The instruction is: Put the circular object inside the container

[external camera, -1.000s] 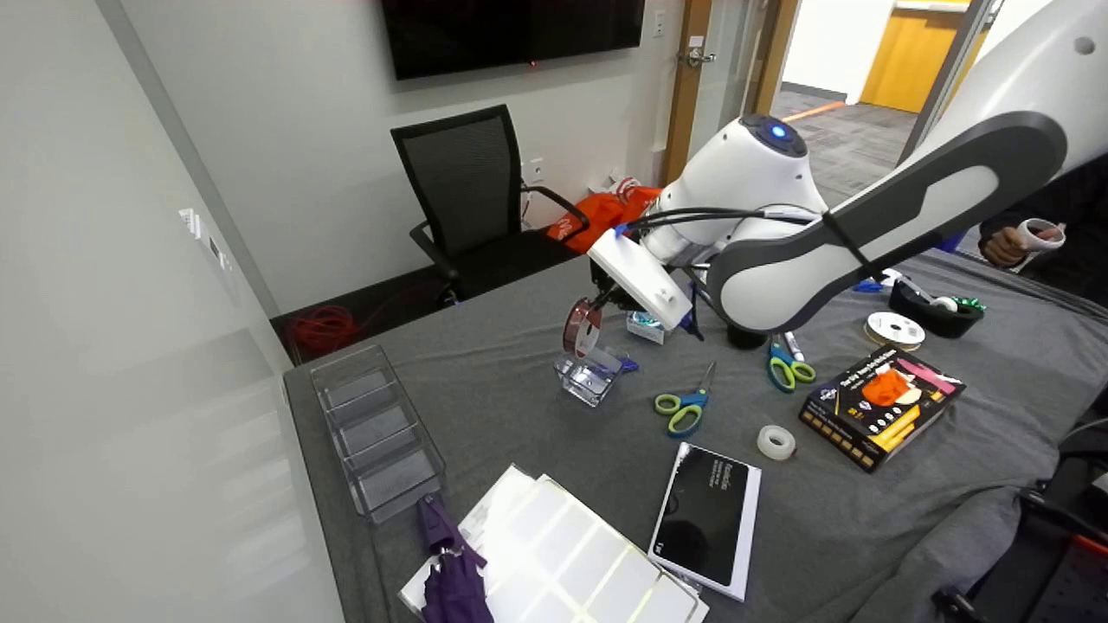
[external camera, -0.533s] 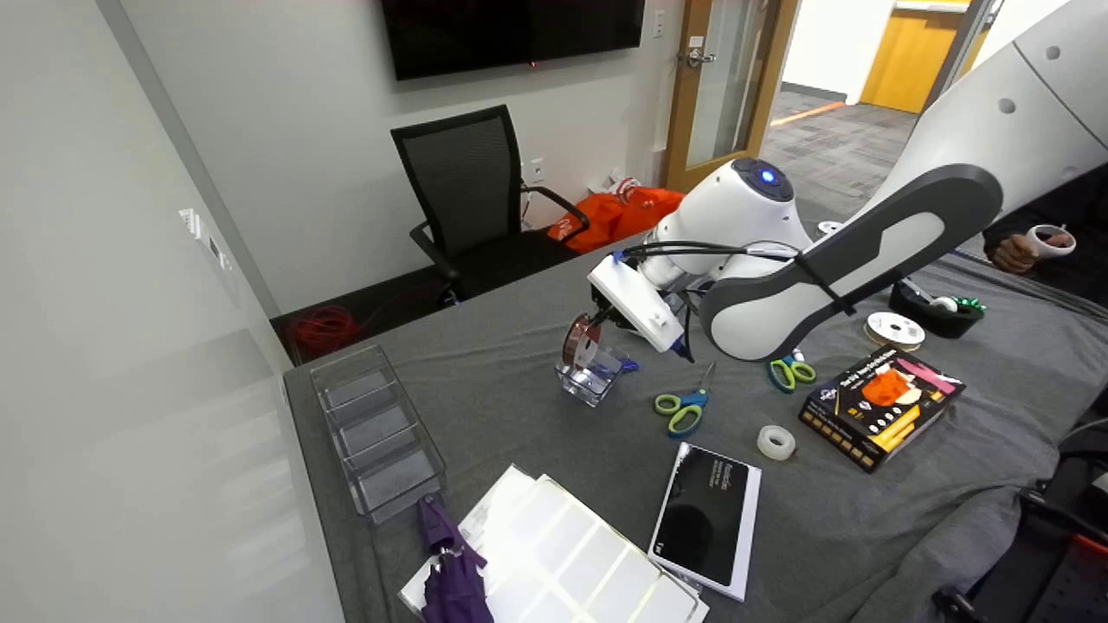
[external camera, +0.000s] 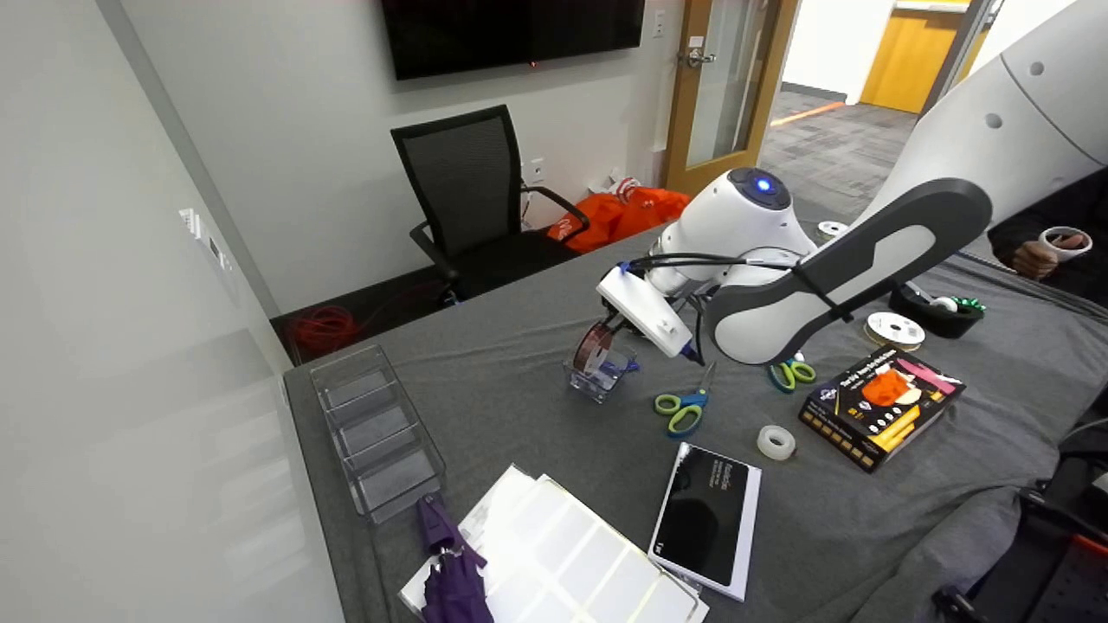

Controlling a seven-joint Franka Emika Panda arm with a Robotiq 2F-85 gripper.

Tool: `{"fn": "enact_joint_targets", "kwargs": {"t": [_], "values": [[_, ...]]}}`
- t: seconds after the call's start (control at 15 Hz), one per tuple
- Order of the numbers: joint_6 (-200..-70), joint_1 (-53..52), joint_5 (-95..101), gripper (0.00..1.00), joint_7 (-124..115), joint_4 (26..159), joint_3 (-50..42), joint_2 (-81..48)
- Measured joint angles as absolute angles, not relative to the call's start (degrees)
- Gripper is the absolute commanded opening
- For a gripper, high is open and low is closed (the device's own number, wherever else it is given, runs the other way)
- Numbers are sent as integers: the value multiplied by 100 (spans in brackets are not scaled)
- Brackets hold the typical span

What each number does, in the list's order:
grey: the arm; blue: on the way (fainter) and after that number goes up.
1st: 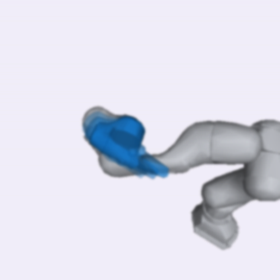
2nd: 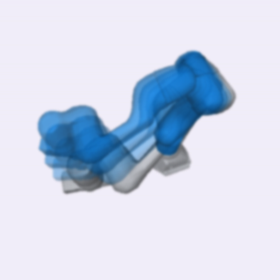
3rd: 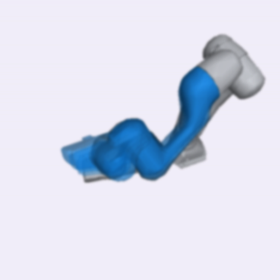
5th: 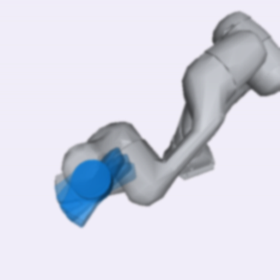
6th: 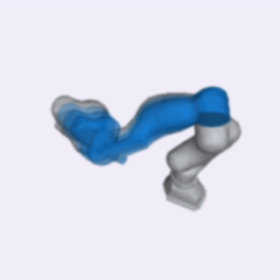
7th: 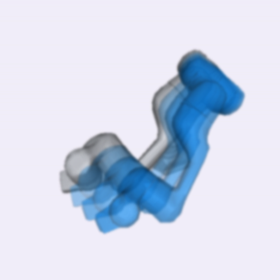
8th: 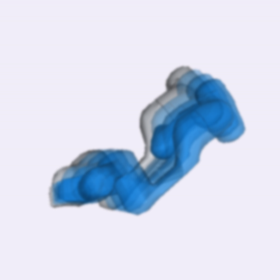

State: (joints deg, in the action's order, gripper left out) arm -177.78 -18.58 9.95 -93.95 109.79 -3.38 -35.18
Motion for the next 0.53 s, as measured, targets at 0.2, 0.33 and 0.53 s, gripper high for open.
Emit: {"fn": "enact_joint_targets", "kwargs": {"t": [0.2,0.33,0.53], "values": [[-17562,-2098,847,70,-9210,11033,-651,-3518],[-17347,-2327,789,84,-9105,11084,-939,-3518],[-16939,-2645,805,100,-9077,11182,-1349,-3518]]}}
